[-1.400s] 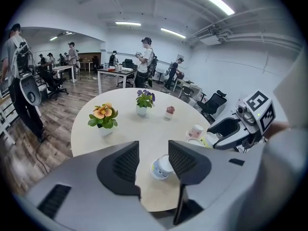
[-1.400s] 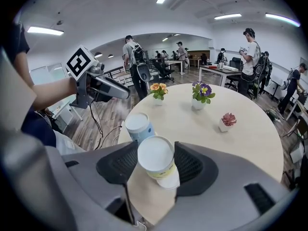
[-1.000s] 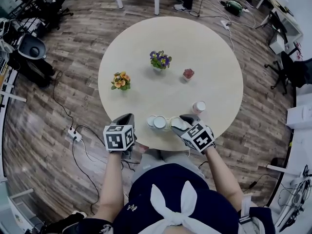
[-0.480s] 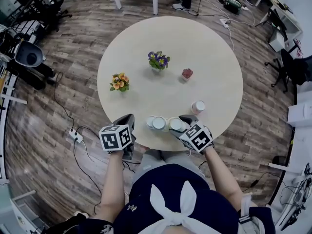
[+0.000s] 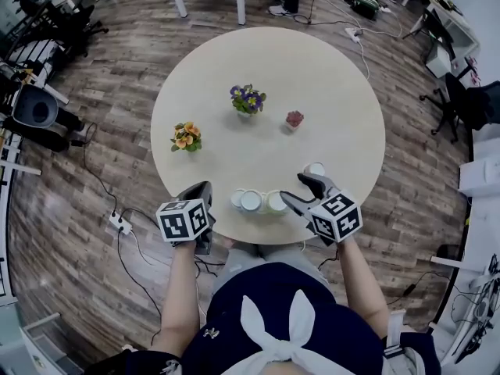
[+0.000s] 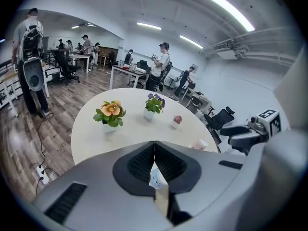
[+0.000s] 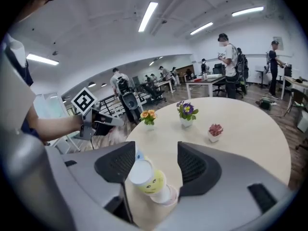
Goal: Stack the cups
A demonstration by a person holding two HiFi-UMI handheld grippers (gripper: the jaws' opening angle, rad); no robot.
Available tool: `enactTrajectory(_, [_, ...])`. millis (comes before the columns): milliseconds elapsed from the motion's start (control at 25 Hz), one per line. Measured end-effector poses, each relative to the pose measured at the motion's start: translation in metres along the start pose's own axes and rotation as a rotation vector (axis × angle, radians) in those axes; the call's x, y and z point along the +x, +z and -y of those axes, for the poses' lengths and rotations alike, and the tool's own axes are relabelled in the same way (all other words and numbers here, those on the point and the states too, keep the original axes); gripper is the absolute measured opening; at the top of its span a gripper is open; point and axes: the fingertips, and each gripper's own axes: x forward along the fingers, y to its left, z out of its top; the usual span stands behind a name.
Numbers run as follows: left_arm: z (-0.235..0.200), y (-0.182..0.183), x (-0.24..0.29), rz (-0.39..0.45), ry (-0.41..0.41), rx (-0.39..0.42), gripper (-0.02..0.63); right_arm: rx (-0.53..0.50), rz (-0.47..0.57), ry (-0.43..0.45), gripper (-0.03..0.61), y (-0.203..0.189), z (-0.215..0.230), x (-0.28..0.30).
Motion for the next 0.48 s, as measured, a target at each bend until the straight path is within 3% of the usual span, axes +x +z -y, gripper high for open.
enactTrajectory(240, [0.002, 0.010, 0.005, 0.012, -0.004, 0.017, 0.021, 0.050, 0.146, -0.181, 0.268, 0.028, 0.056, -0.036])
enactTrajectory(480, [0.001, 0.021, 0.005, 0.039, -0.008, 0.024, 0.021, 0.075, 0.176, -0.315, 0.268, 0.027, 0.099, -0.065])
